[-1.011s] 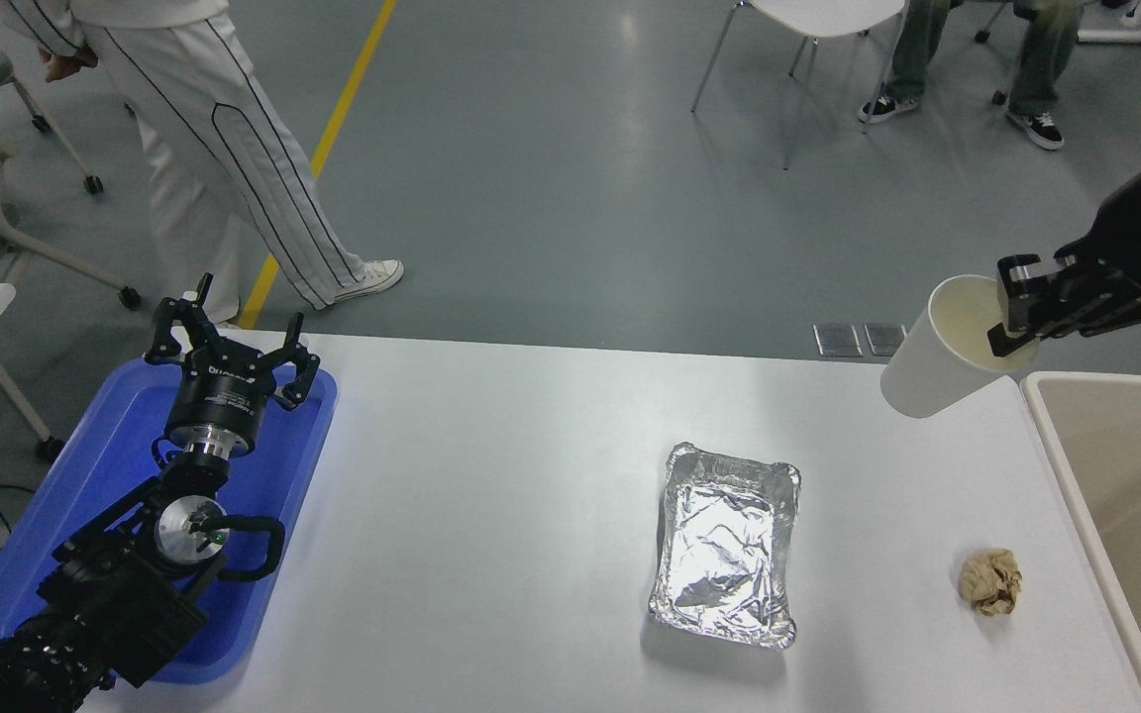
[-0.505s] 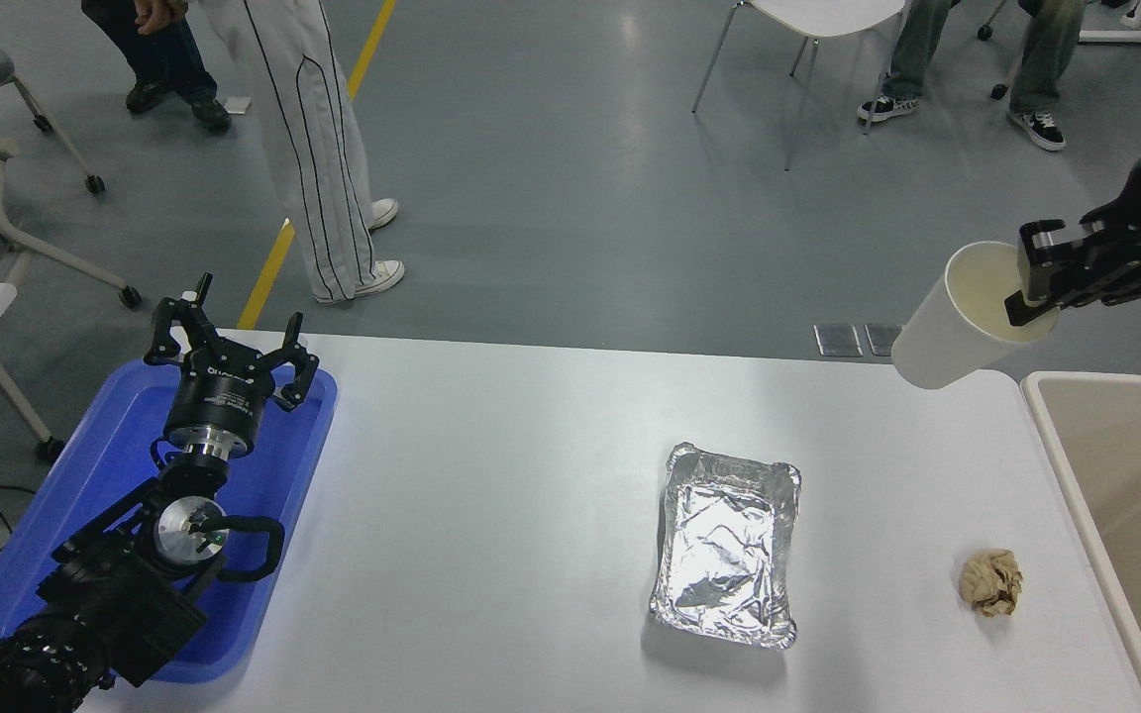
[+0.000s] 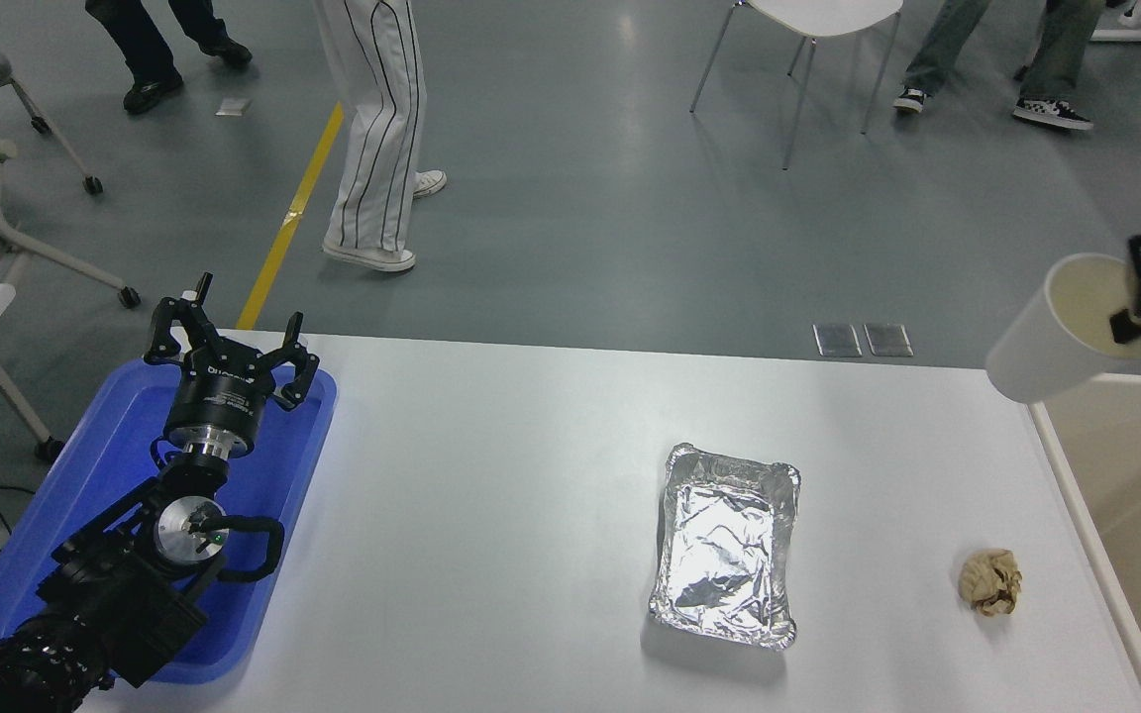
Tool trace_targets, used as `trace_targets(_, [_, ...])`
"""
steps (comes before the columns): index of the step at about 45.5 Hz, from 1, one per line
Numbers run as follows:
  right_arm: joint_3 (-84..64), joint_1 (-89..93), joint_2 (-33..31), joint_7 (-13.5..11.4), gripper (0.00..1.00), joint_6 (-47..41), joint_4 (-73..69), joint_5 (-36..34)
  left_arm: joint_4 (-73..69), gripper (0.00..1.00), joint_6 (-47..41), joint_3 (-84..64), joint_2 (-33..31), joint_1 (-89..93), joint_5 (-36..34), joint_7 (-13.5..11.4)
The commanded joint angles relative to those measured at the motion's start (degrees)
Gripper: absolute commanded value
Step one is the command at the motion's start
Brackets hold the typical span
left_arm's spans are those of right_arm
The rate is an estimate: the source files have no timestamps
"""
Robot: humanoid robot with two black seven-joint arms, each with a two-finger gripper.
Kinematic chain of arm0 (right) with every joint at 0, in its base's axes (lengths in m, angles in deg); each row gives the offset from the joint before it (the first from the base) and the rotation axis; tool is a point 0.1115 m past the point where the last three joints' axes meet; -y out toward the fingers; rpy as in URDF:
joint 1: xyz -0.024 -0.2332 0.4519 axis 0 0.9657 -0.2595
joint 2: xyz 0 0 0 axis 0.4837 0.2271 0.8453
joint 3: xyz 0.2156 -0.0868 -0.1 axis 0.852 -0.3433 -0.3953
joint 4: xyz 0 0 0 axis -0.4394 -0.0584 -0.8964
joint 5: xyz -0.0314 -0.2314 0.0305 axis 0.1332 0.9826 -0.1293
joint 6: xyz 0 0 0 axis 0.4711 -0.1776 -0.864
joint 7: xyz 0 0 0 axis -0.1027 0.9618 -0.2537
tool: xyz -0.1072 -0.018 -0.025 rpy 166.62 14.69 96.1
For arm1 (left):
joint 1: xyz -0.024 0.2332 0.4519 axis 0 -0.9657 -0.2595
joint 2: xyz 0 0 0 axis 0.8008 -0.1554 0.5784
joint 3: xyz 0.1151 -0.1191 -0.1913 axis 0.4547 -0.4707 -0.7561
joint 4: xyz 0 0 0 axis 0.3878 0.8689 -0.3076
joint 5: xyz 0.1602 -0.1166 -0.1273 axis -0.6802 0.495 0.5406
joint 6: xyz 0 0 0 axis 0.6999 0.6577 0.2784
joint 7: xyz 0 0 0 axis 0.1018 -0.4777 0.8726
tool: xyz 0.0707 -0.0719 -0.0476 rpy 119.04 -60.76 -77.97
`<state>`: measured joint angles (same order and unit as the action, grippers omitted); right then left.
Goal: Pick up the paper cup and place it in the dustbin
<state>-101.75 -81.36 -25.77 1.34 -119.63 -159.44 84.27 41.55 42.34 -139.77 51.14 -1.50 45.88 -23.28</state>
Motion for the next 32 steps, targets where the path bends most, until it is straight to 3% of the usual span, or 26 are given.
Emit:
trace_targets(1, [-6.2,0.7,-4.2,-0.1,0.00,0.0,3.0,2.5,-0.1,1.00,0.0,0.0,0.0,-0.1,0.0,-0.1])
trace_targets(7, [-5.4,3.6,-10.7,-0.1,0.00,0.0,6.4,4.0,-0.1,1.00,0.0,0.1,0.0,-0.1,0.1,-0.1])
trace_targets(20, [-5.1,13.3,-16.2,-0.1,0.00,0.4,13.1,3.9,-0.1,1.00,0.0,0.0,0.0,-0.1,0.0,-0.1])
trace_targets(32, [5.4,31.1,-20.2,-0.1,0.00,20.9,16.9,3.0,-0.1,1.00,0.0,0.0,0.0,-0.1,0.0,-0.1])
